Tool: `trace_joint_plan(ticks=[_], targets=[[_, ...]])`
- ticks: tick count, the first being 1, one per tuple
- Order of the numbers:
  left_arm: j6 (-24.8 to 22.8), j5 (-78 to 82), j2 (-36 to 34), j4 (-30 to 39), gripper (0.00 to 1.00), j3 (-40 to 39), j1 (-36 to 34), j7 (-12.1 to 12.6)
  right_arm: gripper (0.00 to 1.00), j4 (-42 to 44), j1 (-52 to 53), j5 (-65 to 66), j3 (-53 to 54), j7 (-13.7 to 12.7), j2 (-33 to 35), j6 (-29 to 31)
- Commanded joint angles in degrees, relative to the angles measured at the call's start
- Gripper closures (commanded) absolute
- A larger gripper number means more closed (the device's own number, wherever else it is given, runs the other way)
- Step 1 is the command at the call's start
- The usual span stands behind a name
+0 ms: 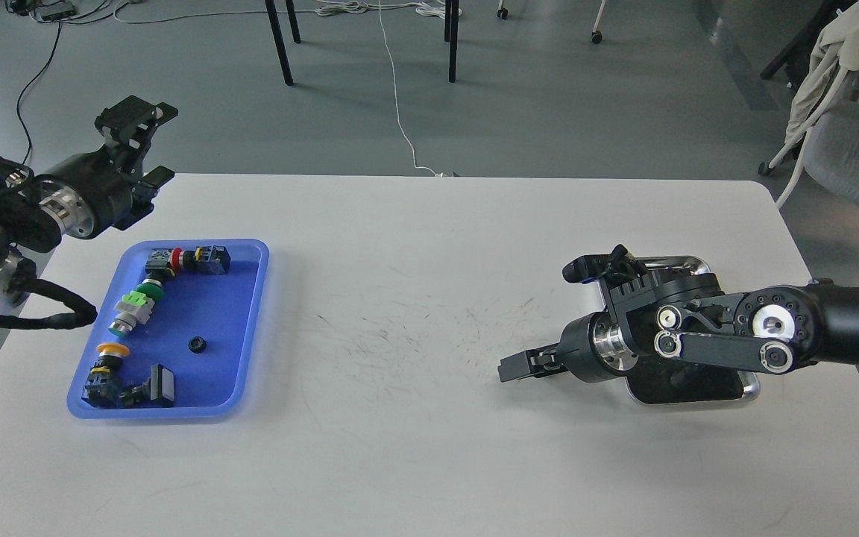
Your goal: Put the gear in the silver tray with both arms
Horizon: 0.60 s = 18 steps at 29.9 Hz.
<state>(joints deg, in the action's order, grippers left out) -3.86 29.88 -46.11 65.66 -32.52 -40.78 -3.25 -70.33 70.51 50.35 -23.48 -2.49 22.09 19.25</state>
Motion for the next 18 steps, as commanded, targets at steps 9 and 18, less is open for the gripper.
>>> trace_joint_plan(ticks=[9, 18], targets=[[-0.01, 0.0, 0.06, 0.0, 0.02, 0.0, 0.0, 0.0, 0.77, 0.19, 0.32, 0.19, -0.08, 0.47, -0.3, 0.95], [0.08, 0.0, 0.06, 0.0, 0.02, 0.0, 0.0, 0.0, 0.92, 0.45, 0.94, 0.19, -0.08, 0.56, -0.21, 1.58]])
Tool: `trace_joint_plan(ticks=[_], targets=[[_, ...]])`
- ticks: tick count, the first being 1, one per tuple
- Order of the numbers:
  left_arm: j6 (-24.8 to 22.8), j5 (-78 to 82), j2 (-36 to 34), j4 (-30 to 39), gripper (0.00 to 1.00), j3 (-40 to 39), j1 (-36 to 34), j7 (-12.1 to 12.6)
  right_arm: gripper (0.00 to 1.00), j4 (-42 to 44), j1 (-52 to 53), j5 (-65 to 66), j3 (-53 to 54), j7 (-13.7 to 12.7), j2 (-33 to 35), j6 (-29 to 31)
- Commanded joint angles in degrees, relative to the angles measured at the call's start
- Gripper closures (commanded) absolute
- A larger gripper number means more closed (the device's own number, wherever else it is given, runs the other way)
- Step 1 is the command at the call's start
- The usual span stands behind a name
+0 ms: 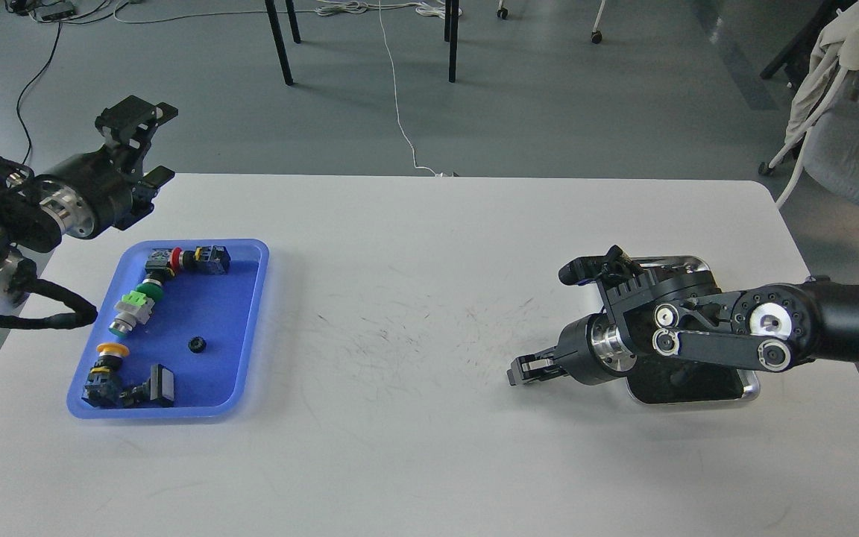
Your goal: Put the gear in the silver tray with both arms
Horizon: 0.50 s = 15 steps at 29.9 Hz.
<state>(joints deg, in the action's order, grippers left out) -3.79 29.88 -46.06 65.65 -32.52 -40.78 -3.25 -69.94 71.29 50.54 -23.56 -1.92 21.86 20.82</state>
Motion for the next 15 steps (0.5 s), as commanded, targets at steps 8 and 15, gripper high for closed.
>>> trace_joint_plan(ticks=[8, 15], targets=[[0.01, 0.09, 0.09, 0.0, 0.02, 0.0, 0.09, 0.0, 0.95, 0.07, 1.3, -0.26, 0.62, 0.33, 0.72, 0.01], [0.01, 0.09, 0.35, -0.09, 0.02, 0.09, 0.09, 0.0, 0.95, -0.55, 5.52, -0.62, 1.94, 1.39, 6.6, 0.97]])
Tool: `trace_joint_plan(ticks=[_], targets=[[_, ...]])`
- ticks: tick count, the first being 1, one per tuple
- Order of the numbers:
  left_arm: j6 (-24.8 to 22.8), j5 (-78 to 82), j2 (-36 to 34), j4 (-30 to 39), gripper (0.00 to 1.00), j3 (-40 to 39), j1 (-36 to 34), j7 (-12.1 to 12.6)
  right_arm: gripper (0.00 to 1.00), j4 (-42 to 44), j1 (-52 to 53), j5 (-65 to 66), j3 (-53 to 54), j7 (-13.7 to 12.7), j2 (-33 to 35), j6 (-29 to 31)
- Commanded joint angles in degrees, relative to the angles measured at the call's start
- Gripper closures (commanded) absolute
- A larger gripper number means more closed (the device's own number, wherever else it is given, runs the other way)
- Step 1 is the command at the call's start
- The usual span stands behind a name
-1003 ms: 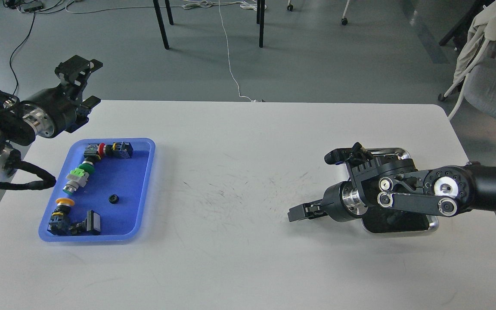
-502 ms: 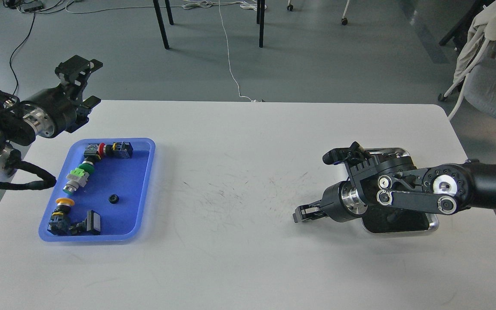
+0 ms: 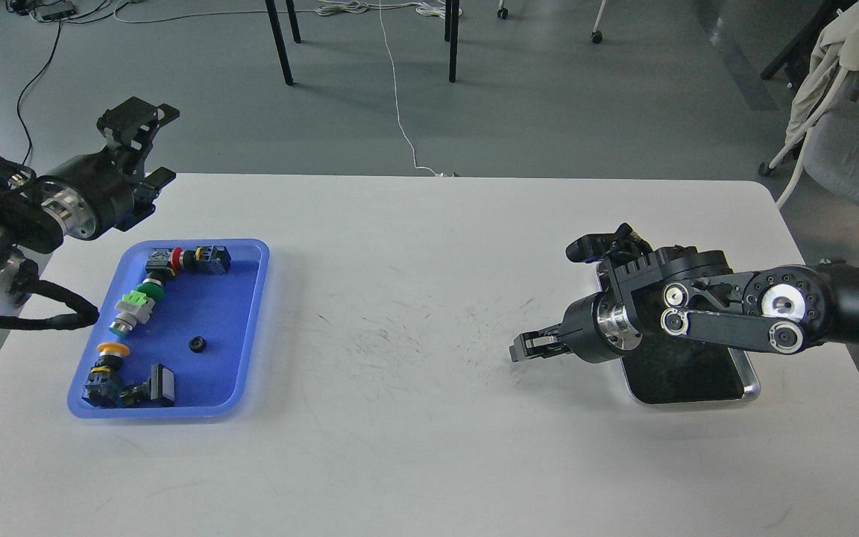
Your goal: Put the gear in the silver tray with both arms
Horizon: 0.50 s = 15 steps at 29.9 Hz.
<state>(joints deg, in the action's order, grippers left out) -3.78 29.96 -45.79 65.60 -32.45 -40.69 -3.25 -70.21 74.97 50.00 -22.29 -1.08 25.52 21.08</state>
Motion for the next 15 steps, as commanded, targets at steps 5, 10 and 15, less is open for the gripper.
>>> trace_joint_plan(ticks=[5, 10, 15], targets=[[0.0, 0.01, 0.43, -0.03, 0.02, 0.02, 0.0, 0.0, 0.94, -0.02, 2.2, 0.62, 2.78, 1.78, 11.11, 2.39], [0.09, 0.01, 0.78, -0.03, 0.02, 0.02, 0.0, 0.0, 0.94, 2.87, 1.41, 0.98, 3.83, 2.66, 17.45, 1.77], [0.35, 0.01, 1.31, -0.03, 0.02, 0.02, 0.0, 0.0, 0.94, 9.9, -4.38, 1.07, 6.2, 3.8, 17.46, -5.94]])
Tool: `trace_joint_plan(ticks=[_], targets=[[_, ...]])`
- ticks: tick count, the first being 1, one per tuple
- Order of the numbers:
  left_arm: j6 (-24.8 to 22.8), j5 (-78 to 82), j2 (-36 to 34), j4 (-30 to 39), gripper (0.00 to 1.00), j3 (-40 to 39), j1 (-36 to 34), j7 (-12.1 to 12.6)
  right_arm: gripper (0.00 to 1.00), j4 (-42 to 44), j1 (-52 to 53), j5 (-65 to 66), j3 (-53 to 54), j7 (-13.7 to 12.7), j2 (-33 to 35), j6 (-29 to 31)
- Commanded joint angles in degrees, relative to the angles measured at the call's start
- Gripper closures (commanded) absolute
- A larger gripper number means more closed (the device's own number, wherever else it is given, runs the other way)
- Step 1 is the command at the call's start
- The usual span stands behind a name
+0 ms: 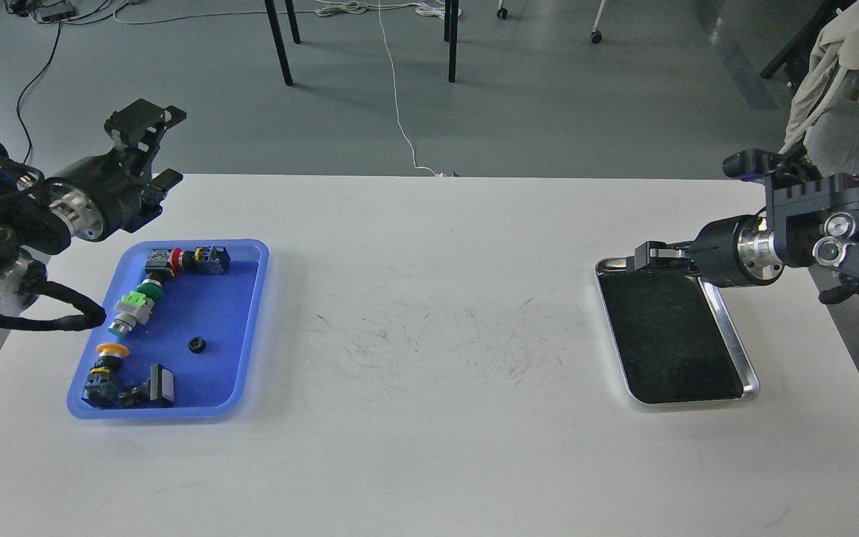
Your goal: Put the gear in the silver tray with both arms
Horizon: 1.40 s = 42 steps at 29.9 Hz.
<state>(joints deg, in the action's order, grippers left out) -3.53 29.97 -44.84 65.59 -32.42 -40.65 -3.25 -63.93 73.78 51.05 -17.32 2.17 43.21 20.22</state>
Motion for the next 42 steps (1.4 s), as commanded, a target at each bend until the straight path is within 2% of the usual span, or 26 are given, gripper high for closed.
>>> trace_joint_plan(ticks=[1, 4, 7, 13, 20, 24, 30, 33, 36, 38, 42], targets=[[0.1, 0.0, 0.37, -0.02, 0.02, -0.01, 0.04, 0.0, 0.94, 5.11, -4.69, 0.02, 1.41, 0.56, -0.32, -7.98], [0.19, 0.0, 0.63, 0.06, 0.02, 0.08, -0.04, 0.0, 0.94, 6.88, -8.12, 0.02, 1.41, 1.08, -2.24, -14.14], [0.19, 0.0, 0.63, -0.02, 0.02, 0.08, -0.04, 0.0, 0.94, 6.8, -9.97, 0.11, 1.41, 1.26, -4.44, -17.31], [0.19, 0.08, 0.55, 0.06, 0.02, 0.08, -0.04, 0.0, 0.93, 6.71, -12.78, 2.29, 1.15, 1.26, -6.38, -19.78], [0.19, 0.08, 0.37, -0.02, 0.02, -0.01, -0.04, 0.0, 0.9, 6.8, -14.81, 5.12, 1.06, 1.26, -6.47, -19.87], [0.19, 0.08, 0.37, -0.02, 0.02, -0.01, -0.04, 0.09, 0.71, 6.8, -15.33, 5.12, 1.15, 1.26, -6.56, -20.22], [0.19, 0.08, 0.28, 0.06, 0.02, -0.01, -0.04, 0.0, 0.54, 6.8, -16.74, 5.12, 1.06, 1.26, -6.91, -21.89], [0.19, 0.08, 0.19, -0.02, 0.02, -0.01, -0.04, 0.0, 0.38, 6.62, -16.66, 5.03, 1.24, 1.26, -7.09, -21.98], [0.19, 0.08, 0.19, -0.02, 0.02, -0.01, -0.04, 0.0, 0.13, 6.54, -16.22, 4.77, 1.85, 1.35, -7.17, -21.98], [0.19, 0.08, 0.19, -0.02, 0.02, -0.01, -0.04, 0.09, 0.08, 6.36, -15.95, 4.5, 3.16, 1.35, -7.17, -21.98], [0.19, 0.08, 0.28, 0.06, 0.02, -0.01, -0.04, 0.09, 0.07, 5.57, -15.95, 4.33, 7.21, 1.35, -6.65, -21.54]])
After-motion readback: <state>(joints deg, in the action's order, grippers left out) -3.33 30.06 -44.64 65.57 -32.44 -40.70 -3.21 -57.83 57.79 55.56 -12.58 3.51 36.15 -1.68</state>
